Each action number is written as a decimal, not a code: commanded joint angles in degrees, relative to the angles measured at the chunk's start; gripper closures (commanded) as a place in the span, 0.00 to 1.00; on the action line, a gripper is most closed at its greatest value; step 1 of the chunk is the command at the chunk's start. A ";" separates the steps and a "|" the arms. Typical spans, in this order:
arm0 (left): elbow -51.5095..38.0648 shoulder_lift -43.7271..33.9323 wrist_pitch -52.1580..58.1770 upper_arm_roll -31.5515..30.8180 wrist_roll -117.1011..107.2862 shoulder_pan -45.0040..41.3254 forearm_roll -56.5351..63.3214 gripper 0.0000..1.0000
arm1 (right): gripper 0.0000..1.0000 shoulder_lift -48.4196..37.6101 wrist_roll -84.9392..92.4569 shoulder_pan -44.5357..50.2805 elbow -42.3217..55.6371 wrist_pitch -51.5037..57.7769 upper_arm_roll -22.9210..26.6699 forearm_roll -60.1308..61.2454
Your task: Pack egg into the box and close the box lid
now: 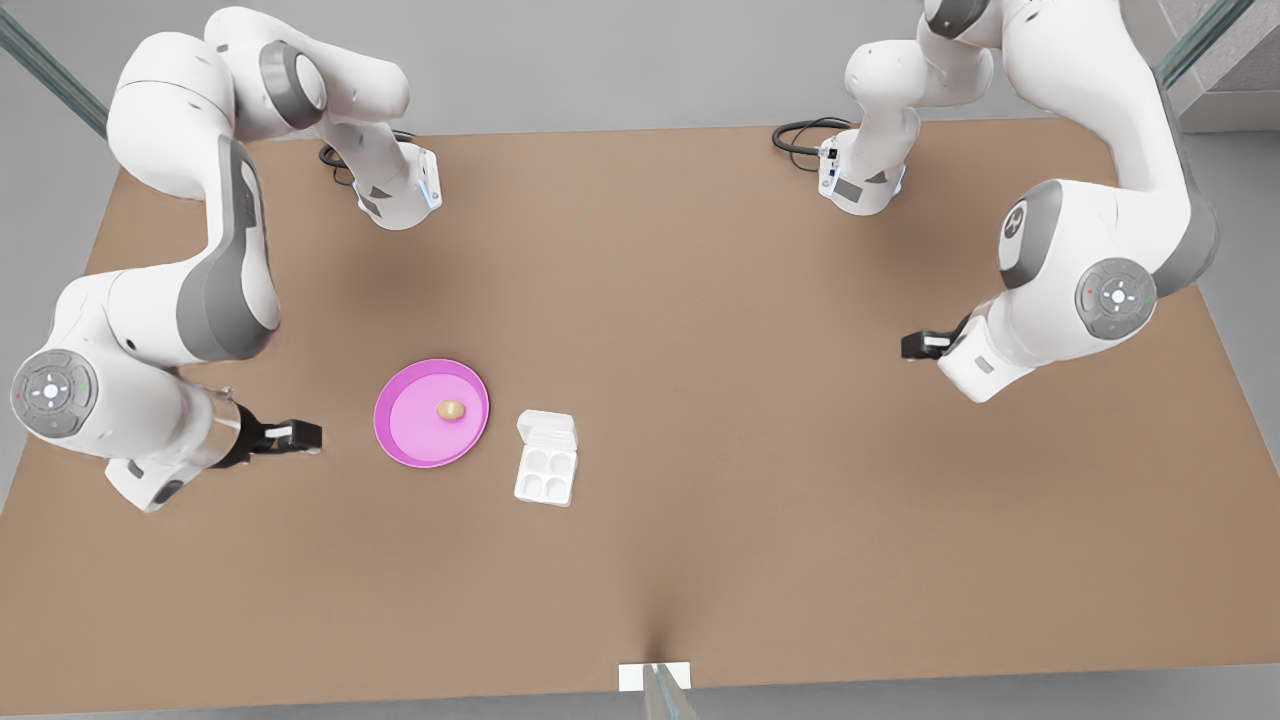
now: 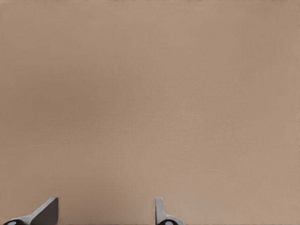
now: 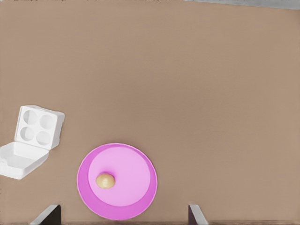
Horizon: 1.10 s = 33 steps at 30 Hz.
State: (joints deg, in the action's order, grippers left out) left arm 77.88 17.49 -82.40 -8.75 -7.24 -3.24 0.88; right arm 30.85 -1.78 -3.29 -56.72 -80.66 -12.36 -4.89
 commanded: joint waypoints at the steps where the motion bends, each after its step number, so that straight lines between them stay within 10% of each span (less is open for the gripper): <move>1: -0.01 0.09 -7.34 -0.04 -2.34 -0.10 -0.09 0.00 | 0.00 -2.82 -1.03 0.03 -3.31 2.26 -0.03 -0.21; 6: -0.71 6.33 -12.95 0.22 -4.01 -0.98 0.44 0.00 | 0.00 7.38 -5.95 5.92 -6.03 -1.78 0.05 -1.61; 7: -2.12 8.09 -16.39 0.31 -2.96 -0.54 0.27 0.00 | 0.00 1.77 -5.51 6.45 -24.29 -14.42 0.14 -1.44; 12: -1.95 7.30 -16.04 -0.04 -5.51 -0.98 3.69 0.00 | 0.00 0.09 -4.46 6.36 -34.60 -21.38 -6.71 -1.79; 16: -1.59 7.74 -16.21 0.04 -5.68 -1.24 3.60 0.00 | 0.00 2.37 -1.31 4.96 -35.13 -30.00 -7.41 -4.33; 21: -1.86 8.26 -16.21 0.04 -5.86 -1.07 3.52 0.00 | 0.00 2.19 45.81 -1.37 -36.62 -29.20 -15.06 -9.87; 33: -1.95 8.70 -16.21 0.04 -5.95 -1.42 3.60 0.00 | 0.00 2.64 50.39 -5.06 -42.33 -32.02 -15.42 -11.37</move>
State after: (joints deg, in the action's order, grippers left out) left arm 75.97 26.27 -98.51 -8.69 -11.86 -4.73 4.44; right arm 33.58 23.43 -7.71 -98.77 -110.49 -27.71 -15.77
